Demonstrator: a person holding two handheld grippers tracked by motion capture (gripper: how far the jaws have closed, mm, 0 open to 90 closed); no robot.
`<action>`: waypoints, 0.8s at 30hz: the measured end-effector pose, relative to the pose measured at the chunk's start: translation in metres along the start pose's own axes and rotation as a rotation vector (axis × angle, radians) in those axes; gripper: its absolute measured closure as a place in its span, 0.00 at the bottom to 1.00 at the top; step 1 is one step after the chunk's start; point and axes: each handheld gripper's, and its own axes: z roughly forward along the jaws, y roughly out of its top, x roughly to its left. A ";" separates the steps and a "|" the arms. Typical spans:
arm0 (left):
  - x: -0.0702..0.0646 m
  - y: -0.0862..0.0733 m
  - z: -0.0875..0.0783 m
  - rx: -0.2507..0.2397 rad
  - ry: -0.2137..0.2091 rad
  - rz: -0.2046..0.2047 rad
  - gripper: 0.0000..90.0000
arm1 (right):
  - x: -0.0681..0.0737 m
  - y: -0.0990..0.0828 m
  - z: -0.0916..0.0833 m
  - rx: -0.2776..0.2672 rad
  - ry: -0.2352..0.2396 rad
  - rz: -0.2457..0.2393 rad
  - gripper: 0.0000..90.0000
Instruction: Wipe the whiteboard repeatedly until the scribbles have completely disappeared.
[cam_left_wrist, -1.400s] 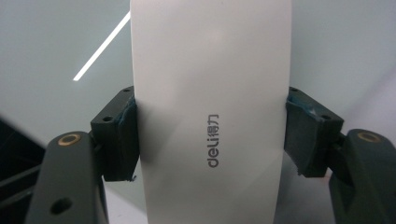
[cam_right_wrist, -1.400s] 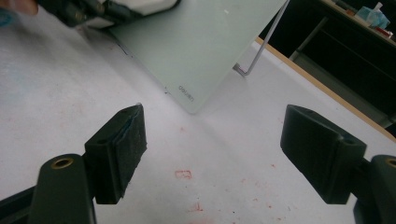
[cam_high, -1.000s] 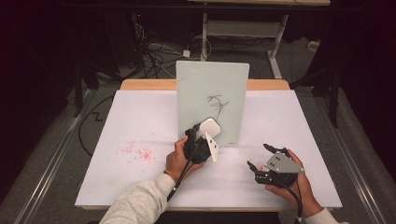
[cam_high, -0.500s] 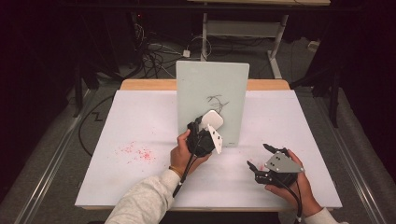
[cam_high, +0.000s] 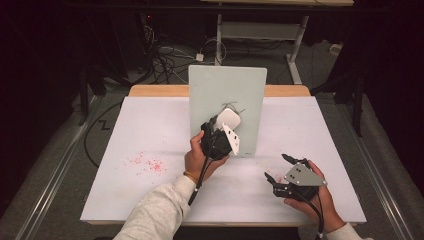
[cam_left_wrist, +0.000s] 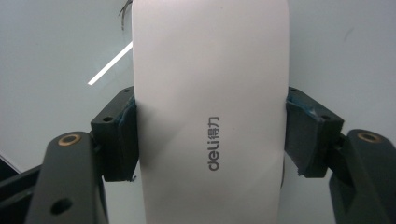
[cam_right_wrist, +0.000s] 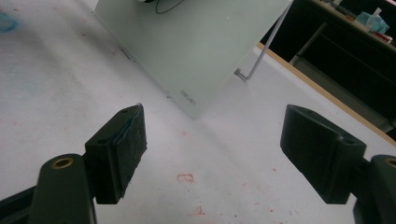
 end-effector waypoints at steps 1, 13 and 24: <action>-0.002 -0.001 0.000 0.001 0.000 0.001 0.32 | 0.000 0.000 0.000 0.002 0.002 0.000 0.26; -0.026 -0.041 -0.004 0.087 -0.044 0.158 0.32 | 0.000 -0.001 0.002 0.016 0.006 0.008 0.26; -0.027 -0.047 -0.003 0.081 -0.014 0.176 0.32 | 0.003 -0.002 0.004 0.029 0.017 0.001 0.26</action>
